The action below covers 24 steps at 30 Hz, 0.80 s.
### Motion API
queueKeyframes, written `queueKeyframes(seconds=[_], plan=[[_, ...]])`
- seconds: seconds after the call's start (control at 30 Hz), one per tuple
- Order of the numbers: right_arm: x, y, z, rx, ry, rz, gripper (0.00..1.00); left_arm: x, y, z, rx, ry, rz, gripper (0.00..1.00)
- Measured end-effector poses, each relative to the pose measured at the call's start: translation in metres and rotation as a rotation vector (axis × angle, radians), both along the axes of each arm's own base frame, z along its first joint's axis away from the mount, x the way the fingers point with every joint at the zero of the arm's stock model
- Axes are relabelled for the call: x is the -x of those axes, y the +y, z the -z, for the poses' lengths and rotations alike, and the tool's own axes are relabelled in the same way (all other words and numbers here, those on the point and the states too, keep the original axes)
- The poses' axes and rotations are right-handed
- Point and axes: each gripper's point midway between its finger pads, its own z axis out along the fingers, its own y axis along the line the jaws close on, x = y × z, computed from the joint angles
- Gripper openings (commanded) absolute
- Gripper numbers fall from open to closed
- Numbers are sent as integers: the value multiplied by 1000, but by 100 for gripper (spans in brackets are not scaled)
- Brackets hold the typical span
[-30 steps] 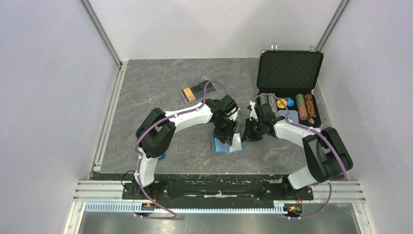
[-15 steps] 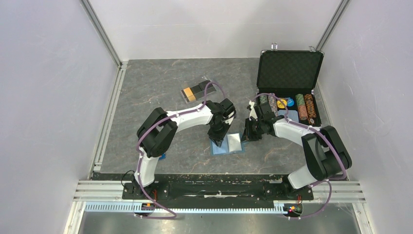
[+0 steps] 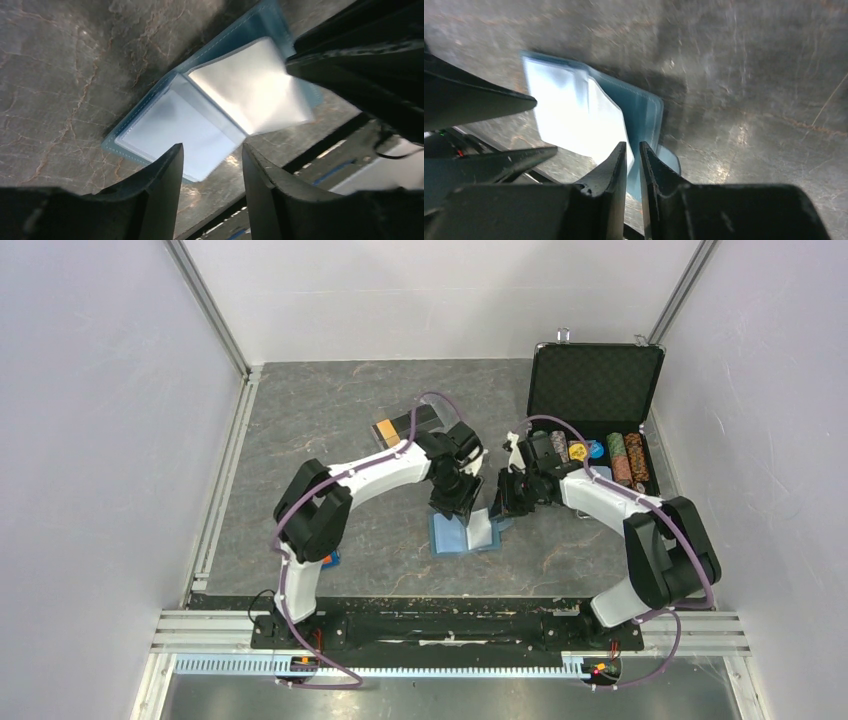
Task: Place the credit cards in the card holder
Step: Place the card holder at the center of the board, then move the storage box to the center of the board.
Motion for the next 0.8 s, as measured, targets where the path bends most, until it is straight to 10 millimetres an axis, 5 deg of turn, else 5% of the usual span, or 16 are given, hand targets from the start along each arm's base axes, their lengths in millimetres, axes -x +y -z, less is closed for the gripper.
queueKeyframes(seconds=[0.2, 0.3, 0.5, 0.67, 0.8], plan=[[-31, 12, -39, -32, -93, -2, 42, -37, -8, -54, 254, -8, -130, 59], [-50, 17, -59, -41, -149, -9, 47, -68, 6, -78, 378, -29, -240, 60], [-84, 30, -69, -45, -181, -26, 55, -140, 79, -81, 470, -47, -559, 60], [-86, 31, -64, -32, -164, -36, 59, -190, 152, -71, 404, -95, -827, 60], [-82, 30, -63, -30, -153, -51, 60, -225, 180, -58, 309, -145, -936, 59]])
